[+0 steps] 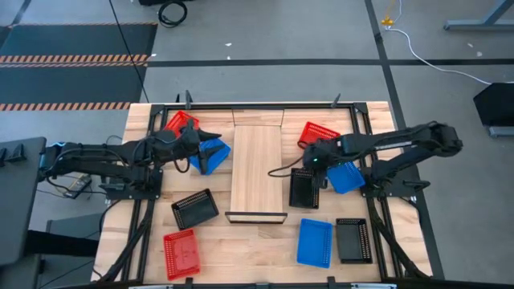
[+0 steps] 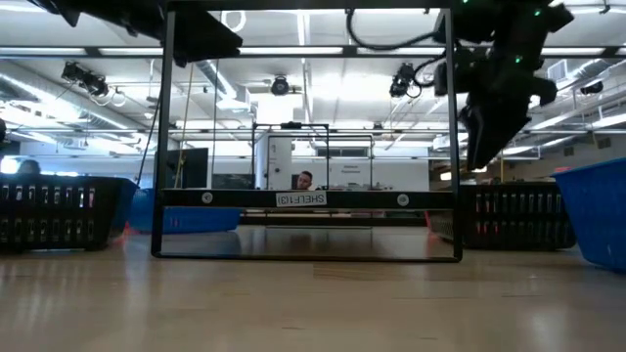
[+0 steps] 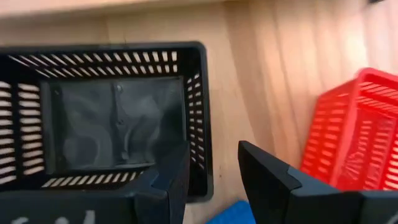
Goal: Stack baskets on shelf by color
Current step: Put the middle black bin on the shelf
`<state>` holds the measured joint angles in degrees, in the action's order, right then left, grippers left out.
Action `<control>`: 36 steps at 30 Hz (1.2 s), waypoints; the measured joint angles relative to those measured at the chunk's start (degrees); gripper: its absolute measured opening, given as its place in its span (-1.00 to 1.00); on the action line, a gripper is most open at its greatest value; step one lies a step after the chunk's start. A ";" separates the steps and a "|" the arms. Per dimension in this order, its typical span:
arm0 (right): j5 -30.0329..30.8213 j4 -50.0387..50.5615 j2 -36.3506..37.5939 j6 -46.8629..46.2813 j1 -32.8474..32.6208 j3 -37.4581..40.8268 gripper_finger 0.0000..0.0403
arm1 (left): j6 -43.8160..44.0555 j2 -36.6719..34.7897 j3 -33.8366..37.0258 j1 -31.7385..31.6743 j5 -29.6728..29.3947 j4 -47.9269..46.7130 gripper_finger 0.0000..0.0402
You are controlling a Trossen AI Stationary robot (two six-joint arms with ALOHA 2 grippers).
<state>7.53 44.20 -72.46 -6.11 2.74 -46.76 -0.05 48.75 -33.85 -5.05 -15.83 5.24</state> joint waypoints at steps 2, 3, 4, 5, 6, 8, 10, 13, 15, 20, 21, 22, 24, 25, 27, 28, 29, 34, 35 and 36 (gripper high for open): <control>0.02 -0.33 -2.54 1.01 0.00 0.00 -0.29 | 1.75 -0.02 0.00 0.58 -0.05 -0.98 -0.09; 0.04 -0.39 -3.51 1.51 0.03 0.02 -0.29 | 2.60 0.00 0.00 0.90 -0.02 -1.31 -0.09; 0.08 -0.39 -4.37 1.87 0.16 0.02 -0.29 | 3.25 0.00 0.00 1.28 -0.03 -1.46 -0.09; 0.13 -0.47 -5.05 2.17 0.36 0.02 -0.29 | 3.93 0.00 0.00 1.62 -0.01 -1.45 -0.10; 0.11 -0.54 -5.67 2.35 0.54 0.02 -0.29 | 4.24 0.00 0.00 1.99 -0.01 -1.50 -0.10; -0.06 -0.99 -6.67 2.61 0.94 0.02 -0.29 | 5.01 0.00 0.00 2.83 -0.01 -1.79 -0.12; -0.85 -1.71 -7.45 2.71 1.23 0.02 -0.29 | 5.81 0.00 0.00 3.73 -0.03 -1.78 -0.13; -1.29 -2.61 -8.68 2.74 1.53 0.02 -0.29 | 7.11 0.00 0.00 4.92 -0.03 -2.67 -0.14; -1.27 -2.83 -9.57 3.15 1.93 0.02 -0.29 | 7.64 0.00 0.00 5.46 -0.06 -3.56 -0.14; -0.30 -3.53 -11.96 4.76 3.00 0.02 -0.31 | 9.54 0.00 0.02 6.94 -2.23 -5.43 -0.14; 0.25 -3.53 -12.26 4.82 3.11 0.02 -0.33 | 9.88 0.00 0.02 7.25 -2.58 -5.61 -0.14; 0.62 -3.57 -12.59 4.84 3.19 0.02 -0.36 | 10.01 0.00 0.02 7.49 -2.85 -5.67 -0.14; 0.74 -3.45 -12.89 5.13 3.39 0.04 -0.44 | 10.36 0.00 0.02 8.03 -3.59 -5.93 -0.14; 0.76 -3.48 -12.89 5.34 3.41 0.04 -0.49 | 10.59 0.00 0.02 8.28 -4.02 -6.04 -0.14; 0.59 -3.50 -12.90 6.18 3.41 0.04 -0.62 | 11.13 0.00 0.02 8.69 -5.04 -6.06 -0.14; 0.37 -3.50 -12.89 6.57 3.41 0.04 -0.69 | 11.20 0.00 0.02 8.85 -5.41 -6.04 -0.14; 0.24 -3.51 -12.89 6.90 3.41 0.03 -0.76 | 11.20 0.00 0.02 9.01 -5.59 -6.05 -0.14; -0.38 -3.45 -12.60 9.23 3.41 -0.02 -0.92 | 11.44 0.00 0.02 9.19 -5.66 -6.33 -0.14; -0.52 -3.47 -12.45 9.38 3.41 -0.02 -0.90 | 11.46 0.00 0.04 9.19 -5.79 -6.55 -0.14; -0.51 -3.45 -12.04 9.51 3.41 -0.02 -0.88 | 11.47 0.00 0.04 9.18 -5.83 -6.81 -0.14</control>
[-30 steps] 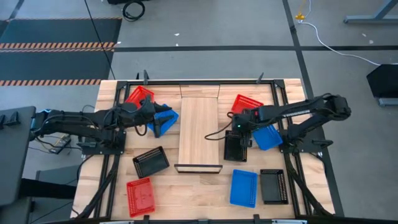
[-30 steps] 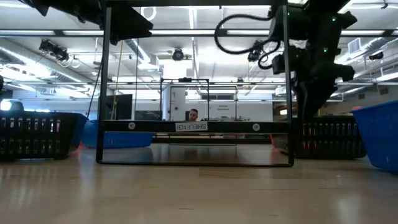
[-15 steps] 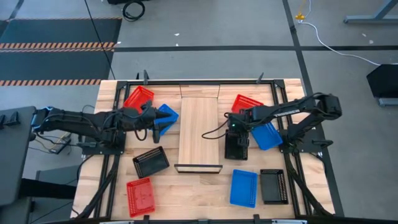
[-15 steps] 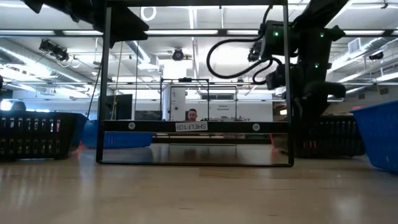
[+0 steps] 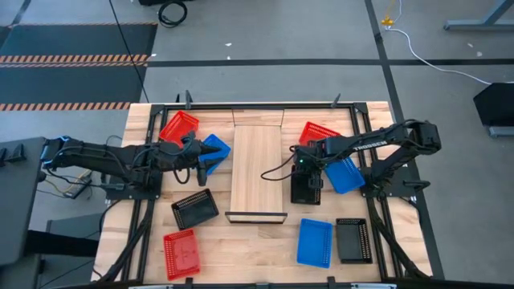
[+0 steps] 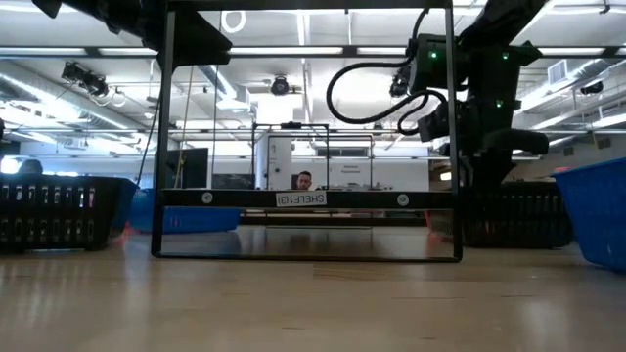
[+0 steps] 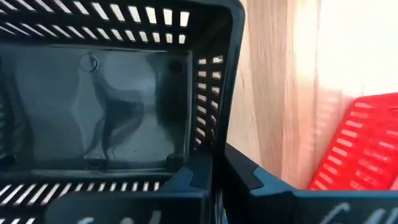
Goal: Stack baskets on shelf by color
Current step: Put the middle black bin on the shelf
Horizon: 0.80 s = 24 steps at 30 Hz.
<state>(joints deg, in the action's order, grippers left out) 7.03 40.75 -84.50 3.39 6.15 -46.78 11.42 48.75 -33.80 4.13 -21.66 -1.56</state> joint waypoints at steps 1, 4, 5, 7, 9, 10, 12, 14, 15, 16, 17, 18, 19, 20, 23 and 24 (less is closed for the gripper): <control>-0.02 0.00 0.54 0.07 0.00 0.02 -0.86 | -0.01 0.00 0.00 0.01 -0.11 -0.17 -0.14; 0.20 0.12 2.61 -0.41 0.00 -0.57 -0.87 | -0.02 0.00 0.00 -0.01 -0.75 -0.46 -0.14; 0.22 0.11 3.37 -1.06 0.00 -1.20 -0.89 | 0.00 0.00 0.00 -0.01 -0.90 -0.48 -0.14; 0.46 0.20 4.99 -2.88 0.00 -3.02 -0.93 | 0.00 0.00 0.00 0.00 -1.06 -0.44 -0.14; 0.61 0.50 6.42 -4.37 0.09 -4.98 -0.93 | 0.00 0.00 0.00 -0.01 -1.08 -0.46 -0.14; 0.63 0.96 7.17 -4.88 0.28 -5.94 -0.93 | 0.00 0.00 0.00 -0.01 -1.12 -0.44 -0.14; 0.58 1.52 8.38 -6.05 0.87 -7.84 -0.91 | 0.02 0.00 0.00 -0.01 -1.12 -0.46 -0.14; 0.51 0.76 9.07 -7.62 1.88 -10.03 -0.86 | 0.23 0.00 0.00 -0.01 -1.12 -0.45 -0.14; 0.53 1.41 9.37 -8.21 2.47 -10.86 -0.85 | 0.29 0.00 0.00 -0.01 -1.12 -0.46 -0.14; 0.39 2.54 9.28 -8.50 3.07 -11.83 -0.84 | 0.31 0.00 0.00 -0.01 -1.12 -0.45 -0.14; -0.13 3.28 9.09 -8.70 3.71 -12.70 -0.84 | 0.31 0.00 0.00 -0.01 -1.12 -0.46 -0.14; -0.92 3.67 8.99 -9.05 4.44 -13.45 -0.86 | 0.33 0.00 0.00 -0.01 -1.12 -0.46 -0.14; -1.96 3.57 8.91 -9.86 5.15 -14.21 -0.89 | 0.37 0.00 0.00 -0.01 -1.12 -0.48 -0.14; -3.25 3.20 8.86 -10.85 5.92 -14.81 -0.91 | 0.39 0.00 0.00 -0.01 -1.12 -0.54 -0.14; -7.09 2.21 8.25 -14.26 7.99 -15.12 -0.93 | 0.42 0.00 0.02 -0.01 -1.12 -0.58 -0.14; -8.08 1.55 7.90 -15.21 8.53 -15.12 -0.93 | 0.42 0.00 0.02 -0.01 -1.12 -0.68 -0.14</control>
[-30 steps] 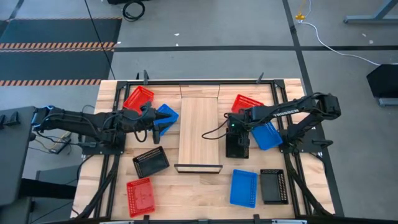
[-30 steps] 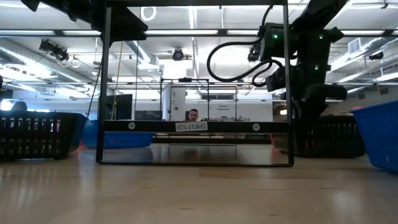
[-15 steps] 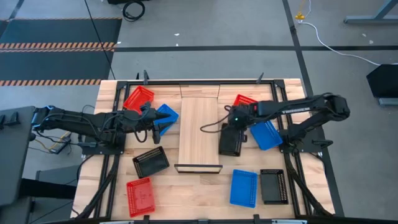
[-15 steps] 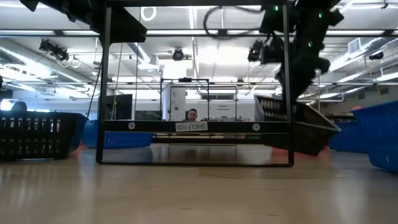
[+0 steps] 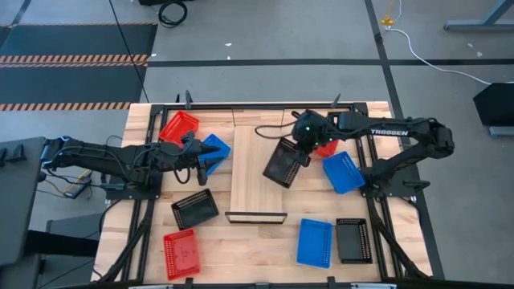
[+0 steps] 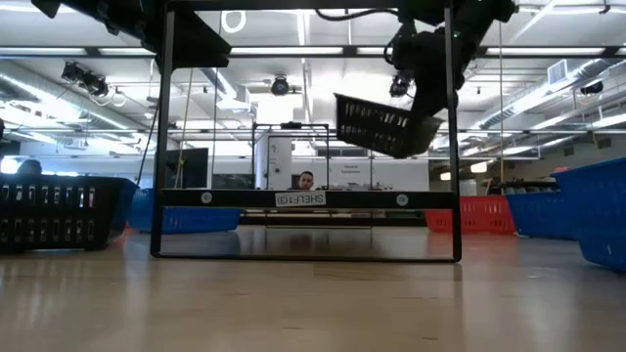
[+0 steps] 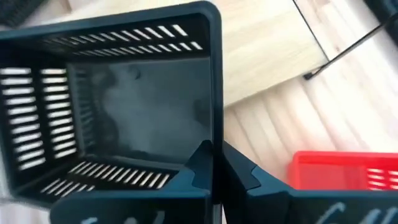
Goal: Stack baskets on shelf by color
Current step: Put the middle black bin on the shelf
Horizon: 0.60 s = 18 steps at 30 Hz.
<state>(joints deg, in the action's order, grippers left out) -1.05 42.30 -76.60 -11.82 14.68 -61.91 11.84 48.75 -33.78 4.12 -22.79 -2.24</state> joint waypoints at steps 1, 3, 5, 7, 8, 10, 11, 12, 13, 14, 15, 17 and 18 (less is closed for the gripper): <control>-0.53 -0.37 -0.26 -0.95 0.41 0.00 -0.93 | 0.00 0.00 0.00 0.00 0.00 0.00 -0.14; -1.12 -0.36 -1.10 -2.25 0.93 0.00 -0.88 | 0.00 0.00 0.00 0.00 0.00 -0.06 -0.14; -1.33 -0.47 -2.57 -3.70 1.20 0.01 -0.78 | 0.00 0.00 0.00 0.00 0.00 -0.06 -0.14; -1.91 -0.48 -4.25 -4.66 1.24 0.02 -0.71 | 0.00 0.00 0.02 0.00 0.00 -0.08 -0.14; -2.06 -0.79 -5.24 -4.74 1.23 0.02 -0.69 | 0.00 0.00 0.02 0.00 0.00 -0.08 -0.14; -2.15 -1.87 -7.65 -4.89 0.76 0.02 -0.68 | 0.02 0.00 0.01 0.00 0.00 -0.08 -0.14; -2.24 -2.64 -8.80 -5.10 0.43 0.06 -0.68 | 0.02 0.00 0.00 0.00 0.00 -0.08 -0.14; -2.44 -3.92 -9.87 -5.17 0.15 0.08 -0.69 | 0.02 0.00 0.01 0.00 0.00 -0.08 -0.14; -2.98 -5.42 -10.84 -5.17 -0.11 0.09 -0.71 | 0.02 0.00 0.00 0.00 0.00 -0.08 -0.14; -3.65 -7.02 -11.75 -5.19 -0.34 0.07 -0.72 | 0.02 0.00 0.01 0.00 0.01 -0.08 -0.14; -4.64 -8.39 -12.58 -5.22 -0.46 0.08 -0.74 | 0.02 0.00 0.00 0.00 0.00 -0.08 -0.14; -7.01 -10.88 -13.65 -5.27 -0.72 0.09 -0.77 | 0.02 0.00 0.00 0.00 0.01 -0.09 -0.14; -8.21 -11.91 -13.99 -5.29 -0.78 0.07 -0.77 | 0.02 0.00 0.00 0.00 0.00 -0.11 -0.14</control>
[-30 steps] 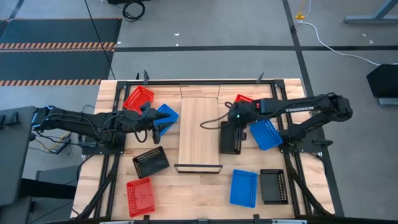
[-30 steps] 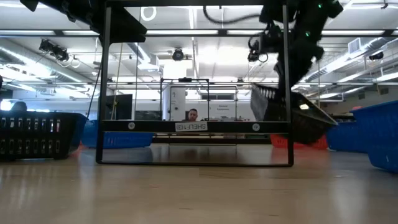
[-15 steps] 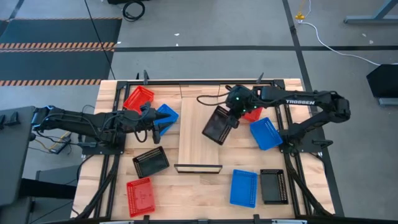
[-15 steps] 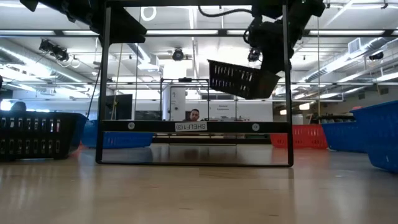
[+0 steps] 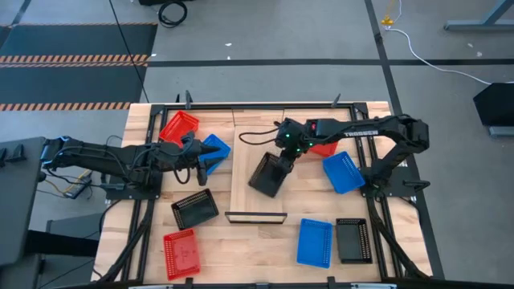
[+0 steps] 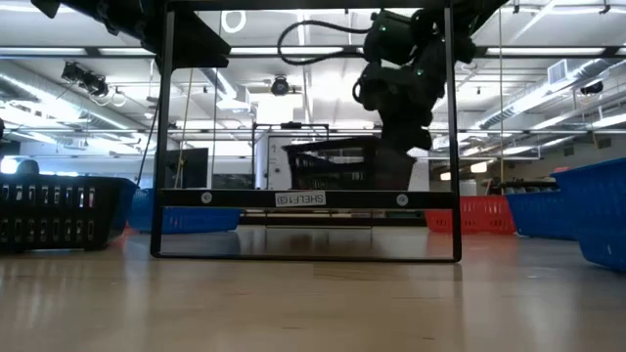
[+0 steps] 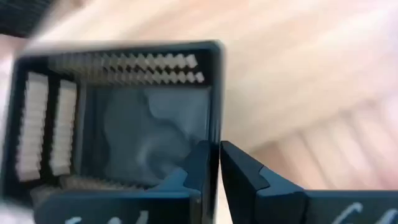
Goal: Stack baskets on shelf by color
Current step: Put the middle black bin on the shelf
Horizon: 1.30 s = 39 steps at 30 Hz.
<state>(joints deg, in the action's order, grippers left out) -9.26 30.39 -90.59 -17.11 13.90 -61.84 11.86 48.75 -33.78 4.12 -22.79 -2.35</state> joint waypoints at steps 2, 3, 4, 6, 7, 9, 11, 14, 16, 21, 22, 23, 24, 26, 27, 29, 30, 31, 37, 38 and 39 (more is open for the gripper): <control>-1.60 -1.31 -0.28 0.16 -0.07 -0.01 -0.77 | 0.00 0.00 0.00 0.00 0.01 -0.02 -0.14; -2.06 -1.38 -0.18 0.85 -0.08 -0.01 -0.77 | 0.00 0.00 0.00 0.00 0.00 -0.04 -0.14; -2.25 -1.48 0.20 2.09 -0.07 0.02 -0.75 | 0.00 0.00 0.00 0.00 0.00 -0.02 -0.14; -2.12 -1.72 1.52 4.43 -0.07 0.02 -0.71 | 0.00 0.00 0.01 0.00 0.00 -0.06 -0.14; -1.49 -2.02 2.35 5.02 -0.07 0.00 -0.69 | 0.00 0.00 0.00 0.00 0.01 -0.06 -0.14; 0.13 -3.13 4.12 5.42 -0.07 0.01 -0.64 | 0.00 0.00 0.00 0.00 0.00 -0.06 -0.14; 0.45 -4.59 6.15 7.33 -0.09 0.02 -0.60 | 0.00 0.00 0.00 -0.02 0.01 -0.05 -0.14; 0.40 -4.56 10.10 16.28 -0.81 -0.01 -0.52 | 0.00 0.00 0.00 -0.02 0.00 -0.08 -0.14; 0.51 -1.90 12.92 25.31 -1.86 -0.01 -0.49 | 0.00 0.00 0.00 -0.01 0.02 -0.42 -0.14; 3.89 5.45 16.79 38.07 -6.08 -0.01 -0.45 | 0.00 0.00 0.00 -0.01 0.01 -0.72 -0.14; 4.30 6.10 16.73 38.17 -7.03 -0.01 -0.45 | 0.00 0.00 0.00 -0.02 0.00 -0.74 -0.14; 4.35 6.62 16.38 38.27 -7.99 -0.01 -0.45 | 0.00 0.00 0.00 -0.02 0.00 -0.74 -0.14; 4.35 7.16 15.77 38.42 -9.02 -0.01 -0.45 | 0.00 0.00 0.00 -0.02 0.01 -0.73 -0.14; 4.37 8.09 13.96 40.17 -10.93 -0.01 -0.45 | 0.00 0.00 0.00 -0.01 0.01 -0.76 -0.14; 4.41 8.51 12.87 41.74 -11.88 -0.01 -0.45 | 0.01 0.00 0.00 -0.02 0.01 -0.74 -0.14; 4.50 9.28 10.49 45.30 -13.51 -0.01 -0.45 | 0.01 0.00 0.00 -0.02 0.00 -0.93 -0.14; 4.65 9.44 9.40 47.31 -14.20 0.01 -0.45 | 0.02 0.00 0.00 -0.02 0.01 -1.03 -0.14; 5.11 9.45 8.38 49.13 -14.84 0.02 -0.45 | 0.01 0.00 0.00 -0.01 0.01 -1.05 -0.14; 10.14 8.88 5.33 54.31 -16.76 0.02 -0.45 | 0.02 0.00 0.00 -0.02 0.02 -1.89 -0.14; 10.22 8.90 5.28 54.53 -16.81 0.01 -0.45 | 0.02 0.00 0.00 -0.01 0.01 -1.93 -0.14; 10.30 8.90 5.29 54.63 -16.81 0.02 -0.45 | 0.02 0.00 0.00 -0.02 0.01 -1.94 -0.14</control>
<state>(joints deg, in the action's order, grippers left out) 1.05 39.29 -85.30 37.52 -2.91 -61.82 11.88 48.75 -33.78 4.10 -22.77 -4.29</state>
